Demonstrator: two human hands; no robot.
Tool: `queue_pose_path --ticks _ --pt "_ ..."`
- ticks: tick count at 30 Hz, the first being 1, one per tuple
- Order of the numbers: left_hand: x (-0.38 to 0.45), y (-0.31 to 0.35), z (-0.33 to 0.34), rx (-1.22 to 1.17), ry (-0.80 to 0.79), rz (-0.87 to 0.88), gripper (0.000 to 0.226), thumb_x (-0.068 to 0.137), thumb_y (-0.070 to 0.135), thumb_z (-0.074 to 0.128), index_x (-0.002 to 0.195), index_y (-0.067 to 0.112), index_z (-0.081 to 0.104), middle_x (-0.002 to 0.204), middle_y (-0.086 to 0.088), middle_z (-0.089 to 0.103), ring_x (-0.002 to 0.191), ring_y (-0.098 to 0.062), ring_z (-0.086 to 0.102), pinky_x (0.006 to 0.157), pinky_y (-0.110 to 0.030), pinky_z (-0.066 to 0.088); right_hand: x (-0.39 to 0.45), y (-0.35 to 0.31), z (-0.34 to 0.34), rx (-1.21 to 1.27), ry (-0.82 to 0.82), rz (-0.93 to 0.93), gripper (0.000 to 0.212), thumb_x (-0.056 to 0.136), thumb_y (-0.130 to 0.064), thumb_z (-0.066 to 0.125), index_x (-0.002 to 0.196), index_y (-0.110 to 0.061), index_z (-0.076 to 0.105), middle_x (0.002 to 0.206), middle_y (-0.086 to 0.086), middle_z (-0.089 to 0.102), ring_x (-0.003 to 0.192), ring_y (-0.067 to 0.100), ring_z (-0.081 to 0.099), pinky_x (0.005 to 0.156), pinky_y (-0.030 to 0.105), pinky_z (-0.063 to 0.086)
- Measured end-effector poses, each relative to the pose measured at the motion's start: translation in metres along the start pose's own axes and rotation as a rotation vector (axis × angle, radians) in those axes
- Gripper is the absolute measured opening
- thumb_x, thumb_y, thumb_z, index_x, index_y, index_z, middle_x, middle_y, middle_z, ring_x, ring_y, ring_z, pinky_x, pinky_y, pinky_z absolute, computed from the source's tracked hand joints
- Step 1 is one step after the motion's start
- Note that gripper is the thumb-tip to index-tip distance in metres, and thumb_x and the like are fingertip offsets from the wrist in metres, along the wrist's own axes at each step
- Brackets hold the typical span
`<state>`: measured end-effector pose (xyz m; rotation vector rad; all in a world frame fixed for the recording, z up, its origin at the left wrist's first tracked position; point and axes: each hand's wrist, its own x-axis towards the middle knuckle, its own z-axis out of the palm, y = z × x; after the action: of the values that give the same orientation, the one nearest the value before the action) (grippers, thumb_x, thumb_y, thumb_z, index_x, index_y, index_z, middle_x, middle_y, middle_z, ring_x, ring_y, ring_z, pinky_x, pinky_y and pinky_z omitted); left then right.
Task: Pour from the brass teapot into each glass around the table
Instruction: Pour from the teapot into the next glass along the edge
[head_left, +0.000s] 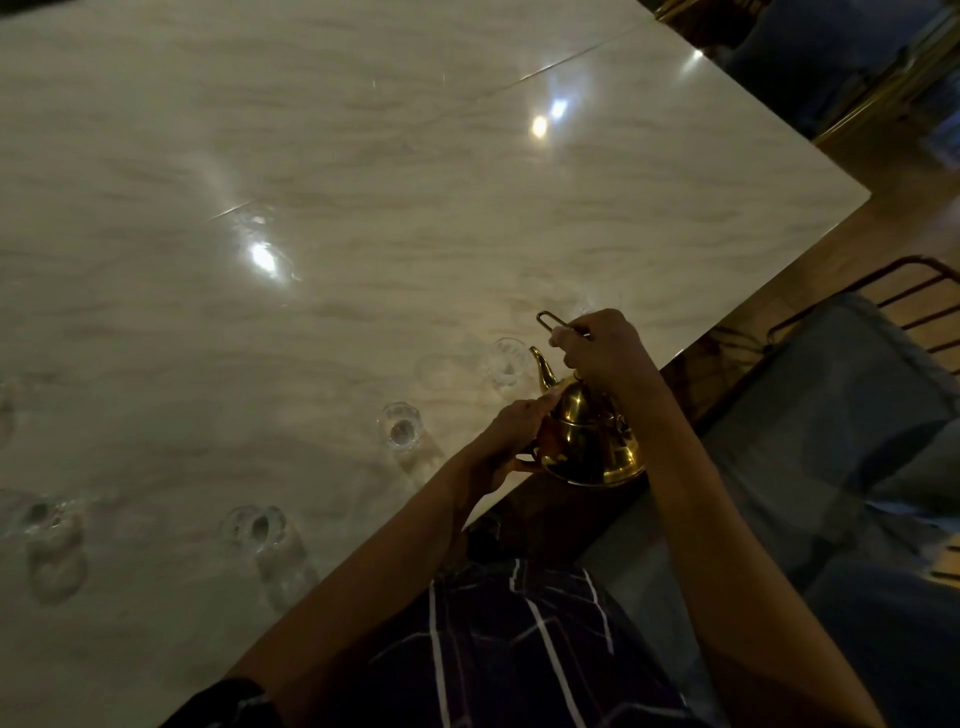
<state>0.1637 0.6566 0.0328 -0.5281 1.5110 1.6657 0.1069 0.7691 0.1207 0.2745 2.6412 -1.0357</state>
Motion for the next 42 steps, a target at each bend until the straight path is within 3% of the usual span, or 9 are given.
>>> queue_pose_path --ticks 8,13,16,19,24,32,36,42 --pt "0.008 -0.010 -0.010 -0.019 -0.042 0.021 0.054 0.101 0.058 0.057 0.130 0.012 0.064 0.111 -0.004 0.069 0.119 -0.032 0.063 0.110 -0.057 0.048 0.000 0.011 0.006 0.015 0.011 -0.019 0.031 0.097 -0.027 0.058 0.098 -0.001 0.076 0.092 0.015 0.074 0.084 0.026 0.070 0.083 0.045 0.057" --pt "0.016 -0.017 -0.028 -0.010 -0.062 0.060 0.065 0.094 0.057 0.067 0.142 0.015 0.055 0.125 -0.004 0.068 0.113 -0.022 0.063 0.104 -0.054 0.052 -0.005 0.019 0.010 0.121 0.024 -0.003 0.024 0.098 -0.024 0.057 0.100 -0.010 0.076 0.086 0.001 0.070 0.074 0.012 0.067 0.068 0.027 0.051" --pt "0.018 -0.016 -0.035 0.015 -0.055 0.064 0.062 0.093 0.053 0.071 0.141 0.017 0.054 0.128 -0.006 0.067 0.114 -0.023 0.064 0.095 -0.046 0.055 -0.007 0.024 0.014 0.196 0.043 0.002 0.024 0.097 -0.024 0.057 0.095 -0.012 0.077 0.081 0.000 0.069 0.073 0.015 0.065 0.070 0.031 0.051" --pt "0.022 -0.011 -0.042 0.037 -0.057 0.084 0.039 0.095 0.045 0.071 0.126 0.027 0.057 0.121 -0.001 0.065 0.108 -0.018 0.063 0.086 -0.039 0.054 -0.007 0.030 0.013 0.259 0.054 0.006 0.022 0.097 -0.025 0.057 0.089 -0.016 0.076 0.075 -0.003 0.066 0.074 0.017 0.062 0.073 0.037 0.051" --pt "0.037 -0.005 -0.049 0.086 -0.060 0.117 0.076 0.089 0.044 0.079 0.152 0.019 0.045 0.140 -0.005 0.058 0.123 -0.025 0.060 0.099 -0.048 0.053 -0.007 0.038 0.006 0.361 0.072 0.011 0.020 0.099 -0.024 0.055 0.092 -0.018 0.072 0.087 -0.010 0.065 0.089 0.014 0.063 0.082 0.035 0.052" --pt "0.059 0.026 -0.026 0.115 -0.087 0.161 0.059 0.089 0.042 0.079 0.141 0.024 0.058 0.138 -0.002 0.061 0.118 -0.019 0.062 0.082 -0.036 0.054 0.012 0.057 -0.020 0.401 0.127 0.011 0.020 0.099 -0.024 0.054 0.094 -0.019 0.072 0.090 -0.005 0.068 0.088 0.011 0.063 0.082 0.034 0.053" --pt "0.078 0.041 -0.004 0.123 -0.096 0.155 0.086 0.075 0.057 0.085 0.147 0.025 0.054 0.143 -0.003 0.061 0.126 -0.025 0.062 0.085 -0.039 0.056 0.029 0.067 -0.041 0.394 0.149 0.023 0.023 0.100 -0.023 0.053 0.099 -0.013 0.073 0.087 -0.004 0.066 0.084 0.008 0.060 0.075 0.027 0.046" --pt "0.108 0.059 0.020 0.127 -0.115 0.146 0.078 0.091 0.045 0.077 0.157 0.020 0.042 0.148 -0.006 0.055 0.127 -0.027 0.058 0.088 -0.039 0.053 0.058 0.075 -0.066 0.380 0.173 0.053 0.025 0.099 -0.021 0.054 0.104 -0.008 0.074 0.070 -0.010 0.058 0.063 0.003 0.053 0.062 0.022 0.040"
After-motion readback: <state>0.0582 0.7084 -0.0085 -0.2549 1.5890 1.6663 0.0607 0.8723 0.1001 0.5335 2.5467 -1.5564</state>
